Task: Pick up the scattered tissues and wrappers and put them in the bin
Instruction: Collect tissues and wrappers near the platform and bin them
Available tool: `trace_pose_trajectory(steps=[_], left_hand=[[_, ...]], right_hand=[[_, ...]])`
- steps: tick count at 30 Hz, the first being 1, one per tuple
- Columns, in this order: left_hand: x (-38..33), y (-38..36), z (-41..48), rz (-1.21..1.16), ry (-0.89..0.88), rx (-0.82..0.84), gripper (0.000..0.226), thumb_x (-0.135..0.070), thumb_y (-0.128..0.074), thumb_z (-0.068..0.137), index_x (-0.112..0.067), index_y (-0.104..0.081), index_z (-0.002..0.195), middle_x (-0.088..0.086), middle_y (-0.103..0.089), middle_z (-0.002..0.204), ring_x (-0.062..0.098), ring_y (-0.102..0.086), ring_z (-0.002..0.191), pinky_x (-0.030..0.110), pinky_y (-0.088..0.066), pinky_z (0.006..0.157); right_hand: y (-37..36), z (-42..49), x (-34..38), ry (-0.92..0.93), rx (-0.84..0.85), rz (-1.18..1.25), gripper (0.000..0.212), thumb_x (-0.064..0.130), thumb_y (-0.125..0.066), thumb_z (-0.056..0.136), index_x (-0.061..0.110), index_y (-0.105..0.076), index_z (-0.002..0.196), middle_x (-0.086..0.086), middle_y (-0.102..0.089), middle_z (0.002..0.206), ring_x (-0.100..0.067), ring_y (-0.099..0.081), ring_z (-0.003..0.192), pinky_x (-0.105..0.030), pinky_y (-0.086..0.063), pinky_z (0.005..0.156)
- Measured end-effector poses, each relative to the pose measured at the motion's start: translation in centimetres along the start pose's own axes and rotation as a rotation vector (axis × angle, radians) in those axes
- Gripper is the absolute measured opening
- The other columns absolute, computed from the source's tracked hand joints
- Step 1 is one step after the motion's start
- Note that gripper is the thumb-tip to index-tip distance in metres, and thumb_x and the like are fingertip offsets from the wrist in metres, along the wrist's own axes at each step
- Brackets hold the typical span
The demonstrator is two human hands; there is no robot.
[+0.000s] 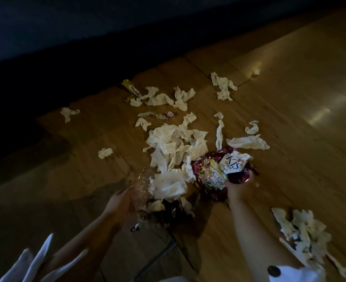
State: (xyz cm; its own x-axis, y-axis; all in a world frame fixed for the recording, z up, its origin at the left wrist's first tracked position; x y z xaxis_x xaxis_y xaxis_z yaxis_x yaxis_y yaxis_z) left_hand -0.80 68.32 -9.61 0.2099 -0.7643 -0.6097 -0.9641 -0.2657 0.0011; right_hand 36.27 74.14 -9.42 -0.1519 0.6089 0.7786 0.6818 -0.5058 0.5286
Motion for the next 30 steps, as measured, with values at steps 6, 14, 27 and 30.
trace_pose_trajectory(steps=[6, 14, 27, 30], left_hand=[[-0.5, 0.6, 0.3, -0.042, 0.013, -0.03, 0.021, -0.018, -0.046, 0.096, -0.006, -0.062, 0.093, 0.014, -0.062, 0.086, 0.023, -0.059, 0.074, 0.033, -0.049, 0.069], [-1.0, -0.1, 0.8, -0.143, 0.012, 0.078, 0.035, -0.04, -0.046, 0.094, -0.01, -0.063, 0.095, 0.015, -0.059, 0.101, 0.023, -0.057, 0.081, 0.033, -0.046, 0.069], [-0.1, -1.6, -1.5, 0.002, 0.063, 0.253, 0.047, -0.01, -0.067, 0.077, -0.004, -0.054, 0.121, 0.016, -0.066, 0.111, 0.027, -0.066, 0.097, 0.036, -0.056, 0.075], [-0.1, -1.4, -1.7, -0.04, 0.09, 0.267, 0.042, -0.006, -0.067, 0.077, -0.007, -0.057, 0.118, 0.017, -0.068, 0.111, 0.03, -0.067, 0.097, 0.039, -0.057, 0.074]], right_hand=[[-2.2, -2.4, 1.0, -0.279, 0.141, 0.558, 0.104, -0.006, -0.066, 0.078, 0.036, 0.001, 0.146, -0.016, -0.037, 0.144, -0.033, -0.042, 0.129, -0.044, -0.042, 0.093], [-6.7, -8.9, 3.4, -0.187, 0.915, 0.14, 0.068, 0.001, -0.067, 0.078, 0.012, -0.036, 0.138, -0.013, -0.059, 0.123, -0.027, -0.062, 0.099, -0.04, -0.052, 0.076], [-10.4, -14.6, 1.7, -0.078, 0.923, -0.236, 0.086, 0.015, -0.077, 0.073, 0.015, -0.026, 0.143, -0.011, -0.041, 0.144, -0.031, -0.041, 0.13, -0.044, -0.037, 0.106], [-10.5, -15.0, 2.4, -0.157, 0.956, -0.187, 0.081, 0.015, -0.077, 0.072, 0.007, -0.033, 0.14, -0.017, -0.051, 0.134, -0.032, -0.05, 0.123, -0.043, -0.043, 0.102]])
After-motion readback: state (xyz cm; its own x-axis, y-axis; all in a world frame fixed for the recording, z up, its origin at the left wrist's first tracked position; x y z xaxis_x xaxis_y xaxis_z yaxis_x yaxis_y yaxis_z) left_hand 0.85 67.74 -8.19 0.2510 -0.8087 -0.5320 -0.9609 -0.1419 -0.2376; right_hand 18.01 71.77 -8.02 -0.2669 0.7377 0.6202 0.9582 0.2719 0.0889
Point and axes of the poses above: each hand's wrist, its own z-axis towards the middle knuckle, its own y-axis out of the back of the hand, x = y × z, the point moved 8 cm from there along z, towards the middle knuckle
